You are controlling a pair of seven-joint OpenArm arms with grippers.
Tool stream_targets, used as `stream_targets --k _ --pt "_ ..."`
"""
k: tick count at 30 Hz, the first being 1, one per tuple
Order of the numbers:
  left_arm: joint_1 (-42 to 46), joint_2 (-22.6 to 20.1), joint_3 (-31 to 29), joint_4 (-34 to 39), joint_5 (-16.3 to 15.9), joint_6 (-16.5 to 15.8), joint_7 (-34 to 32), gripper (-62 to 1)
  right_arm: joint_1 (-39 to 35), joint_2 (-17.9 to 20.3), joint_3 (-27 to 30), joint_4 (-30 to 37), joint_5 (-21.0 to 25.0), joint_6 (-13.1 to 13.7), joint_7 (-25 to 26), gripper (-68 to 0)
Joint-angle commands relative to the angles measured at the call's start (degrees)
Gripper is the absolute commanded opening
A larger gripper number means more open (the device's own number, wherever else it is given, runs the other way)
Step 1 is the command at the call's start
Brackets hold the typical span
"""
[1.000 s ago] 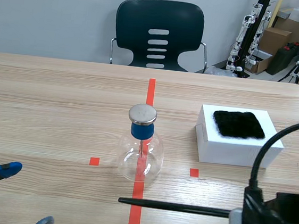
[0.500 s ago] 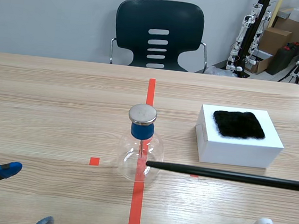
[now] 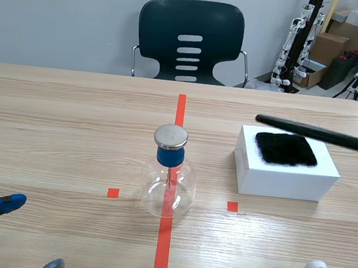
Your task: Do the electroscope experiment. move the rod toward and away from the electroscope
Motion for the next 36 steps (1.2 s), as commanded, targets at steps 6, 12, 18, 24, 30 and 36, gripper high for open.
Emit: stream_targets --k 6,12,18,24,30,36 --pt "-0.15 -0.37 -0.26 0.76 -0.35 -0.04 -1.05 1.4 4.87 0.52 0.68 -7.28 1.84 -9.14 -0.09 -66.2" --pt "-0.15 -0.37 -0.26 0.76 -0.35 -0.04 -1.05 1.4 10.95 0.68 0.68 -10.95 0.33 -11.32 -0.11 -66.2" --pt "-0.15 -0.37 -0.26 0.76 -0.35 -0.04 -1.05 1.4 13.11 2.62 0.55 -11.19 0.28 -12.33 0.15 -66.2" --pt "-0.15 -0.37 -0.26 0.76 -0.35 -0.04 -1.07 1.4 15.06 10.34 -4.02 -11.19 0.98 -16.09 -4.55 -66.2" --pt "-0.15 -0.37 -0.26 0.76 -0.35 -0.04 -1.05 1.4 21.14 17.92 -14.71 -11.17 -4.44 -22.77 -11.32 -66.2" --pt "-0.15 -0.37 -0.26 0.76 -0.35 -0.04 -1.05 1.4 26.53 23.54 -26.88 -11.13 -13.84 -27.8 -15.15 -66.2"
